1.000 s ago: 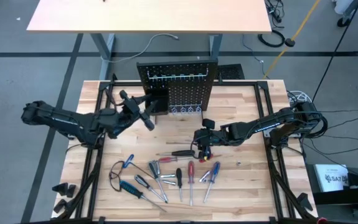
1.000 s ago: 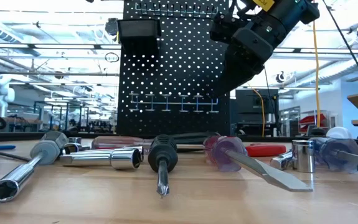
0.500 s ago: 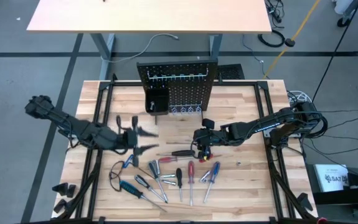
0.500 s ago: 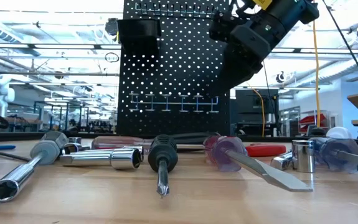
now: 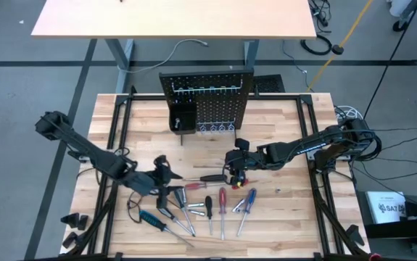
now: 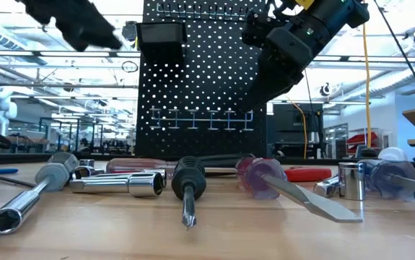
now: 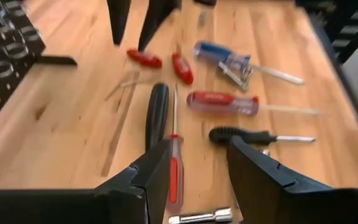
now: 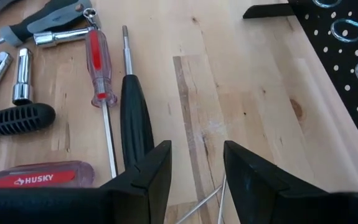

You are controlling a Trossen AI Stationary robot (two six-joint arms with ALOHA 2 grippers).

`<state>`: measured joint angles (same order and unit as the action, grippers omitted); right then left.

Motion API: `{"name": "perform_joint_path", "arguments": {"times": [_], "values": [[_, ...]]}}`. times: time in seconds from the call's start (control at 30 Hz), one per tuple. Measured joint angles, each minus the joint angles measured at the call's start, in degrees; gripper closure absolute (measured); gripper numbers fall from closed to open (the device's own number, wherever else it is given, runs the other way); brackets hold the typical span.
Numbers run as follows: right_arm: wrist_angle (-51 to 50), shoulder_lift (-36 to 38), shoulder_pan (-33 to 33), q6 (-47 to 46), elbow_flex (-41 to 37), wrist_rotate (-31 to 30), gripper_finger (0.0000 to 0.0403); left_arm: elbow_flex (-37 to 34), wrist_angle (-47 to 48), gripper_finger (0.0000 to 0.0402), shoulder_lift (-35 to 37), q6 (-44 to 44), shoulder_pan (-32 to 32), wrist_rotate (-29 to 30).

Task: Hang tools onto peg board
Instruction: Put the socket into the black bin on the pegboard

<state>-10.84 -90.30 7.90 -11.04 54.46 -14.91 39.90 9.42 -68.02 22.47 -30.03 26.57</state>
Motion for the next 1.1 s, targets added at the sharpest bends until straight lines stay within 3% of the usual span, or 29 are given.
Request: {"name": "perform_joint_path", "arguments": {"times": [0.1,0.37,0.73,1.1], "values": [[0.47,0.00,0.00,-0.09,0.02,0.02,0.0266,0.00,0.16,0.0242,-3.71,2.68,1.19,-0.31],[0.38,0.00,2.03,-1.98,0.01,0.25,0.0266,0.00,2.03,0.0242,-11.40,4.30,4.12,-10.03],[13.81,0.00,10.90,1.32,0.02,0.33,0.0266,0.00,9.20,0.0242,-12.16,2.98,6.78,-14.60],[15.19,0.00,11.87,-0.39,0.02,-0.04,0.0266,0.00,8.60,0.0242,-13.28,4.59,9.40,-15.58]]}}
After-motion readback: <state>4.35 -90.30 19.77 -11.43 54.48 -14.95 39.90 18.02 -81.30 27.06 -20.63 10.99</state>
